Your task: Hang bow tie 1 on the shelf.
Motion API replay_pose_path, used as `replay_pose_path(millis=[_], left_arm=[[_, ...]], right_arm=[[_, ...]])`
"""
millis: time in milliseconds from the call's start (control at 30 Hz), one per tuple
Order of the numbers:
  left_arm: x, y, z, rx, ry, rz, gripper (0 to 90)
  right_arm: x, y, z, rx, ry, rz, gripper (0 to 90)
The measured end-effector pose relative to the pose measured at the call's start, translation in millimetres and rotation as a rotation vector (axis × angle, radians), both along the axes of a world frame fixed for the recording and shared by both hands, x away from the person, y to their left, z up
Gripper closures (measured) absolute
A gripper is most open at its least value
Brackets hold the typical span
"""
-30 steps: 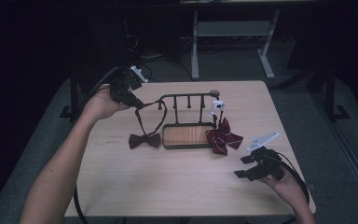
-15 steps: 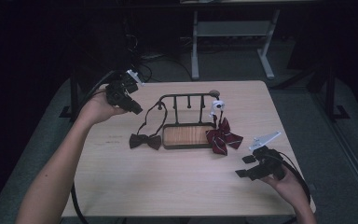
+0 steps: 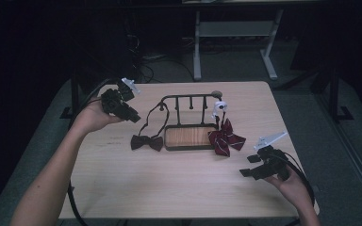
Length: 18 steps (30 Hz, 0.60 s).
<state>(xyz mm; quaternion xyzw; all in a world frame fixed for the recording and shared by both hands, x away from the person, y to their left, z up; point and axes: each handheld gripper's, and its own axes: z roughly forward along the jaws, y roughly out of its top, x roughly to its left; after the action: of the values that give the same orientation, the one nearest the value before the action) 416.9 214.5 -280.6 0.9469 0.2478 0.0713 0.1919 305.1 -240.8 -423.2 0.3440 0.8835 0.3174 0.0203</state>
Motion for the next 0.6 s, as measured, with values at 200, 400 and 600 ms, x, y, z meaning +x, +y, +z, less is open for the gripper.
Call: replay_pose_path(millis=[200,400,600], left_arm=[[-5.0,1.9,-4.8,-0.009,0.001,-0.009,66.7],[-8.8,5.2,-10.4,-0.014,0.005,-0.007,64.3],[-13.9,9.1,-14.5,-0.040,0.004,-0.003,63.5]], right_arm=[[1.4,-3.0,-1.1,0.000,0.001,-0.010,32.2],[1.6,-3.9,-1.5,0.000,0.005,-0.018,32.0],[1.2,-6.2,-0.6,0.004,0.001,-0.031,31.9]])
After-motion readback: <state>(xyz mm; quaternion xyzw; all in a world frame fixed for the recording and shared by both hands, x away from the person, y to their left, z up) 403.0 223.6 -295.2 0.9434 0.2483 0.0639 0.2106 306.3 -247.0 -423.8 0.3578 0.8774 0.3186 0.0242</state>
